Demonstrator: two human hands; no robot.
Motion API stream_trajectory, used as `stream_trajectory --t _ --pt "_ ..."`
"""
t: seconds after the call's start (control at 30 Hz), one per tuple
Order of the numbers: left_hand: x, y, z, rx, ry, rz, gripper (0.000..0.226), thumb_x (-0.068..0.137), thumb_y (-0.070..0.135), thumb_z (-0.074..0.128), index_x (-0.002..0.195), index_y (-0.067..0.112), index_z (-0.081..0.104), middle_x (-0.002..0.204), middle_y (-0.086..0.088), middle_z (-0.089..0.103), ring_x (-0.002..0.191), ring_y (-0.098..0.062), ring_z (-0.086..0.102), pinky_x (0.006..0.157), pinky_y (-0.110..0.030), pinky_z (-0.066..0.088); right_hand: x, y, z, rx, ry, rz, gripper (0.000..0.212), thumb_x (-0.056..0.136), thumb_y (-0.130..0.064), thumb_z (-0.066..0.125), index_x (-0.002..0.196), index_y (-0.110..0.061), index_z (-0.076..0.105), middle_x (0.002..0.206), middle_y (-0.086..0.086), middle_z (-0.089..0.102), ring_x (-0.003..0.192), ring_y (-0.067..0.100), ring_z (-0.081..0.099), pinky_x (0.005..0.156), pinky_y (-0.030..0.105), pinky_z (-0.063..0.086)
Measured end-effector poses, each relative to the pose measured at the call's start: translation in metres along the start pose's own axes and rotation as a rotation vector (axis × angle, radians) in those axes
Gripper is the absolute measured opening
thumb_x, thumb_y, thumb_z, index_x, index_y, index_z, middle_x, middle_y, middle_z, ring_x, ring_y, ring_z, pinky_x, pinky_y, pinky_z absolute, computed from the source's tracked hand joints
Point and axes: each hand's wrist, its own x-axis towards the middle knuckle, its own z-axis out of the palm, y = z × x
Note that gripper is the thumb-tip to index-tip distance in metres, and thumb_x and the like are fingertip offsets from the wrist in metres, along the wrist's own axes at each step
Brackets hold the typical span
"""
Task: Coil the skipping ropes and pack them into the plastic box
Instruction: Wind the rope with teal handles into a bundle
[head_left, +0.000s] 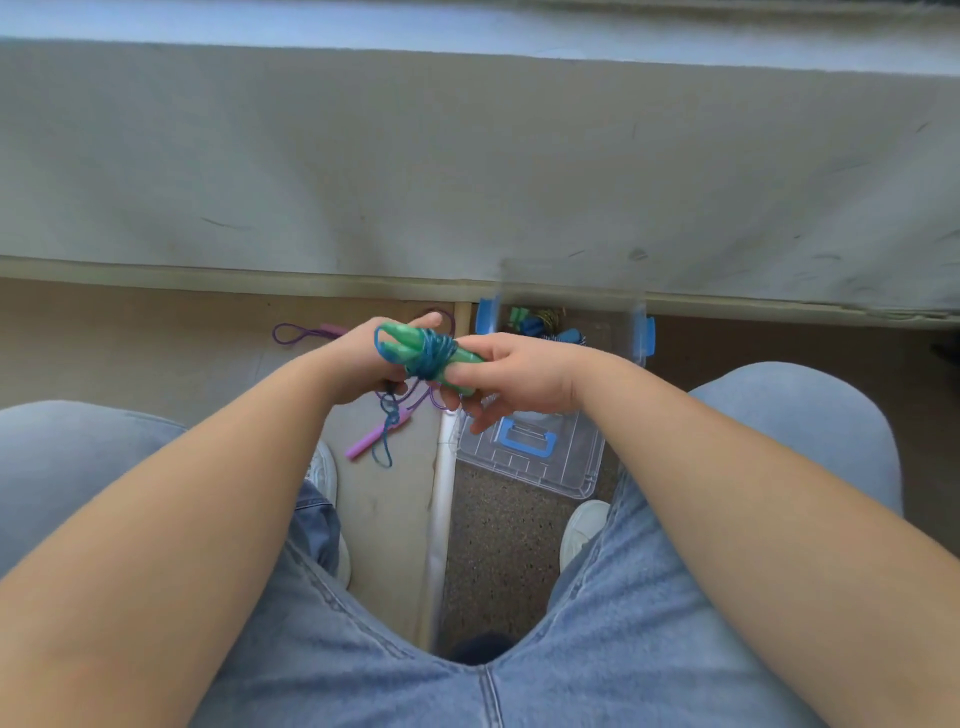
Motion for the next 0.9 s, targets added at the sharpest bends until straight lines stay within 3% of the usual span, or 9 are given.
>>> stream_trajectory --t 0.07,0.2,0.33,0.43,0.53,0.6,0.7,0.8,0.9 --pt "-0.001 0.005 0.014 -0.035 0.085 0.034 0.027 0.093 -0.005 0.051 0.089 0.020 0.058 0.087 -0.008 0.064 0.066 -0.016 0.053 0.060 -0.027 0.052 0.003 0.001 0.001 0.199 0.026 -0.039 0.017 0.106 -0.023 0.049 0.116 -0.012 0.058 0.091 0.005 0.062 0.074 0.018 0.054 0.081 0.046 0.057" --pt "0.008 0.018 0.033 -0.145 0.190 0.104 0.053 0.104 0.034 0.036 0.059 0.017 0.058 0.056 0.000 0.049 0.047 -0.016 0.037 0.052 -0.028 0.030 0.012 0.003 -0.004 0.253 0.477 -0.117 0.015 0.106 -0.019 0.047 0.096 -0.013 0.056 0.077 0.000 0.060 0.059 0.013 0.050 0.064 0.035 0.049" --pt "0.000 0.019 0.029 0.235 0.063 0.214 0.059 0.101 0.049 0.039 0.063 0.013 0.064 0.049 0.005 0.046 0.046 -0.011 0.041 0.055 -0.030 0.034 0.015 0.012 -0.016 -0.302 0.817 0.051 0.018 0.103 -0.028 0.048 0.091 -0.015 0.052 0.088 0.007 0.064 0.077 0.027 0.056 0.068 0.036 0.046" --pt "-0.003 0.028 0.025 0.518 0.123 0.377 0.056 0.099 0.049 0.044 0.067 0.006 0.061 0.052 -0.006 0.049 0.052 -0.018 0.043 0.056 -0.035 0.039 0.009 0.019 -0.014 -0.824 0.726 0.203 0.018 0.104 -0.032 0.042 0.097 -0.016 0.042 0.096 0.011 0.060 0.081 0.032 0.053 0.071 0.040 0.046" --pt "0.000 0.025 0.012 0.739 0.278 0.486 0.061 0.096 0.056 0.043 0.057 0.010 0.051 0.049 -0.003 0.047 0.051 -0.020 0.044 0.048 -0.031 0.034 0.006 0.016 -0.005 -1.140 0.350 0.255 0.015 0.105 -0.028 0.042 0.116 -0.019 0.047 0.102 0.009 0.063 0.082 0.028 0.055 0.069 0.037 0.045" --pt "0.004 0.018 0.007 0.806 0.319 0.507 0.064 0.094 0.059 0.041 0.055 0.009 0.049 0.050 -0.005 0.047 0.052 -0.021 0.044 0.047 -0.031 0.036 0.005 0.014 0.004 -1.044 0.138 0.188 0.021 0.105 -0.032 0.045 0.121 -0.019 0.052 0.100 0.001 0.062 0.087 0.023 0.059 0.074 0.035 0.045" --pt "0.010 0.006 0.005 0.702 0.248 0.388 0.066 0.096 0.057 0.043 0.052 0.007 0.047 0.052 -0.014 0.052 0.050 -0.023 0.043 0.054 -0.037 0.042 0.004 0.009 0.015 -0.893 0.105 0.018 0.018 0.104 -0.036 0.048 0.106 -0.019 0.055 0.090 -0.006 0.061 0.080 0.011 0.058 0.075 0.034 0.047" --pt "0.016 -0.005 0.005 0.309 0.161 0.104 0.057 0.097 0.051 0.052 0.058 0.010 0.061 0.056 -0.011 0.055 0.056 -0.022 0.045 0.059 -0.032 0.042 0.001 0.001 0.016 -0.625 0.238 -0.121 0.013 0.104 -0.030 0.050 0.101 -0.018 0.056 0.084 -0.007 0.060 0.071 0.005 0.054 0.067 0.025 0.044" --pt "0.015 -0.006 0.008 0.028 0.159 -0.009 0.047 0.101 0.038 0.047 0.061 0.015 0.053 0.056 -0.003 0.046 0.056 -0.021 0.039 0.051 -0.026 0.033 0.002 -0.003 0.007 -0.410 0.530 -0.205 0.017 0.102 -0.026 0.051 0.090 -0.016 0.055 0.076 -0.003 0.058 0.065 0.010 0.050 0.066 0.033 0.044"
